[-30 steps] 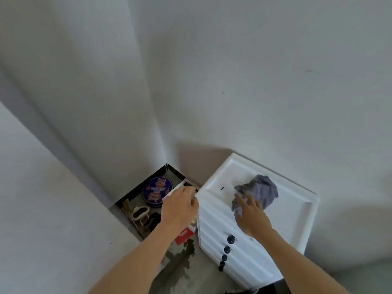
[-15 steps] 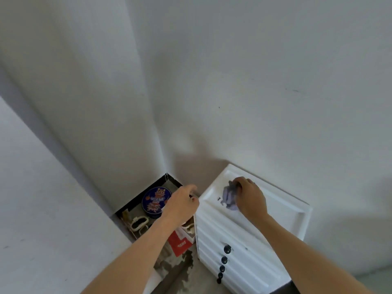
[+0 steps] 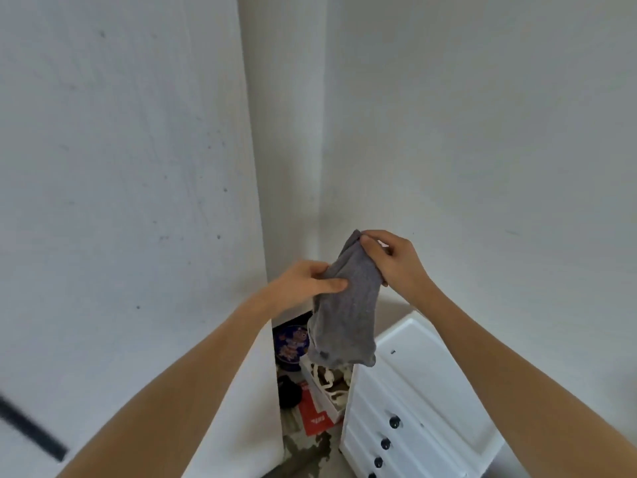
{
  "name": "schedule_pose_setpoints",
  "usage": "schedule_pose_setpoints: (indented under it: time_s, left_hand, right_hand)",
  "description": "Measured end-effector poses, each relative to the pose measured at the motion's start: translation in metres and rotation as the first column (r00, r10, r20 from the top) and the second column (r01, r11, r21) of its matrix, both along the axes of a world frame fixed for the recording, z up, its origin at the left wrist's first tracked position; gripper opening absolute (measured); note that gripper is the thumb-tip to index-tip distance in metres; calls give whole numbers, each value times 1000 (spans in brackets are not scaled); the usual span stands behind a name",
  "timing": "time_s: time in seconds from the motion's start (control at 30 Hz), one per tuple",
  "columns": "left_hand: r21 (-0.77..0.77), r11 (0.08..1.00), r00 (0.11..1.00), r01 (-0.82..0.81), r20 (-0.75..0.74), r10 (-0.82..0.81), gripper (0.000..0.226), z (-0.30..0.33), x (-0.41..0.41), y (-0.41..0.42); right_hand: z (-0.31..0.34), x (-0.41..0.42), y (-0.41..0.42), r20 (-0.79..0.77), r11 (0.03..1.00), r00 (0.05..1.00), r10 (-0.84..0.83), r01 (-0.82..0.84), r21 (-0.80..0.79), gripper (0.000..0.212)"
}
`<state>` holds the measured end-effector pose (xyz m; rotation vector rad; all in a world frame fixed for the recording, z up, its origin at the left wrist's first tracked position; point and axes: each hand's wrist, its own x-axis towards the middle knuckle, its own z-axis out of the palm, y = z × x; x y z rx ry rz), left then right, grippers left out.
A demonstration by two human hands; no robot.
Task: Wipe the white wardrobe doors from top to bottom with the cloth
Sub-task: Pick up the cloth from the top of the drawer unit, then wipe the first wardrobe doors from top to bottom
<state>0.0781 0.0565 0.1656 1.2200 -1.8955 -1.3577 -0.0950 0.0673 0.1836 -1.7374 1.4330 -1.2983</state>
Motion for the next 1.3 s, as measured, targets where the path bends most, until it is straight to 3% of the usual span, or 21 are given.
schedule_pose_setpoints:
  time_s: [0.1,0.17,0.3,0.4,0.5,0.6,0.67,0.73,0.77,0.8,0.83,0.9,1.03,1.13,1.23,1.3]
  left_hand:
    - [-141,986,990,-90,100,104,12,16,37,28]
    - [-173,969,979,-175,71,189,10,26,63,42]
    - [-192,924,941,-330,6,337,21,45,110,65]
    - [-296,871,899,-392,78,431,27,61,130,76]
    - [-451,800,869,-396,99,485,23,85,139,83]
    - [-557,704,844,-441,10,536,21,112,149,96]
    - [-666,555,731,-498,23,682,21,125,163,103]
    - [-773,387,489,-503,115,865,27,131,191,112]
    - [-795,356,387,-491,167,907,32,131,207,117]
    - [-792,365,340,-490,212,916,39,128,222,121]
    - [-771,398,342,-498,247,907,45,125,236,125]
    - [-671,490,466,-557,235,853,51,118,257,129]
    - [-283,726,753,-627,18,657,23,114,272,141]
    - [-72,859,861,-507,-81,502,28,108,274,152]
    - [38,928,905,-371,-208,371,47,107,273,156]
    - [75,953,918,-293,-258,302,51,109,270,157]
  right_hand:
    - [-4,28,10,-109,997,992,62,-58,43,17]
    - [-5,43,16,-161,993,982,102,-90,75,21]
    - [-14,68,25,-430,993,895,114,-89,79,47]
    - [-18,105,41,-250,966,933,258,-248,72,47]
    - [-17,148,51,-53,809,817,575,-557,186,38]
    - [-9,186,61,122,742,768,628,-639,202,17]
    - [0,200,64,200,769,798,568,-601,217,11]
    - [13,211,66,144,790,820,554,-572,219,14]
    - [20,214,67,65,798,823,565,-564,214,12]
    - [28,217,69,-43,798,811,583,-562,219,13]
    - [37,220,72,-161,794,784,599,-557,241,19]
    - [57,227,78,-349,773,690,634,-555,308,29]
    - [94,246,86,-479,696,512,713,-597,398,27]
    - [108,257,94,-354,637,529,771,-647,418,20]
    - [121,259,98,-74,576,594,801,-732,365,14]
    - [130,256,95,40,538,582,812,-773,337,14]
